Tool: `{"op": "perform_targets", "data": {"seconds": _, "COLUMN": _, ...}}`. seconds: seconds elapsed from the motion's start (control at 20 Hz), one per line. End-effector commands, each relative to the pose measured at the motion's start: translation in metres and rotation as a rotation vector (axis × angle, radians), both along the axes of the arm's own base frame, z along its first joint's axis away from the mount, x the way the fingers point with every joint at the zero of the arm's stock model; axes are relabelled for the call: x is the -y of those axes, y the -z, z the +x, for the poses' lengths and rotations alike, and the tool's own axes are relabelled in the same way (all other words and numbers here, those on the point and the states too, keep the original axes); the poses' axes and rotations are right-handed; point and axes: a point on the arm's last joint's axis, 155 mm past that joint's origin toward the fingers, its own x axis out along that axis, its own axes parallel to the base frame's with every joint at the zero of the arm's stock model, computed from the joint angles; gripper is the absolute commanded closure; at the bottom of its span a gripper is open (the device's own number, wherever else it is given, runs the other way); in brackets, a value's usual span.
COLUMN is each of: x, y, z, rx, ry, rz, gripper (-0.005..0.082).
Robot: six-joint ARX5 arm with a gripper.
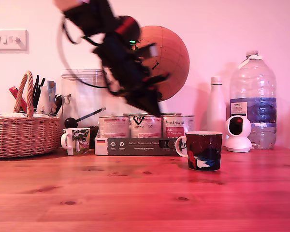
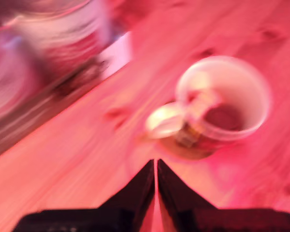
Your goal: Pick up the coffee capsules on the table and drop them inside the coffee cup
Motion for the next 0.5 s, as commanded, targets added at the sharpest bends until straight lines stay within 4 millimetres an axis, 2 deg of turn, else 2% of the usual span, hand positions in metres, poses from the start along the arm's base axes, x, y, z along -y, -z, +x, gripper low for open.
{"op": "perform_targets", "data": {"seconds": 0.0, "x": -0.017, "y": -0.008, "z": -0.005, "rx": 0.031, "ry": -0.026, "rz": -0.008, "gripper": 0.0790}}
{"op": "perform_targets", "data": {"seconds": 0.25, "x": -0.072, "y": -0.001, "z": -0.012, "rx": 0.035, "ry": -0.135, "rz": -0.033, "gripper": 0.0790}}
{"op": "perform_targets", "data": {"seconds": 0.45, "x": -0.119, "y": 0.005, "z": -0.010, "rx": 0.046, "ry": -0.260, "rz": -0.062, "gripper": 0.0790}}
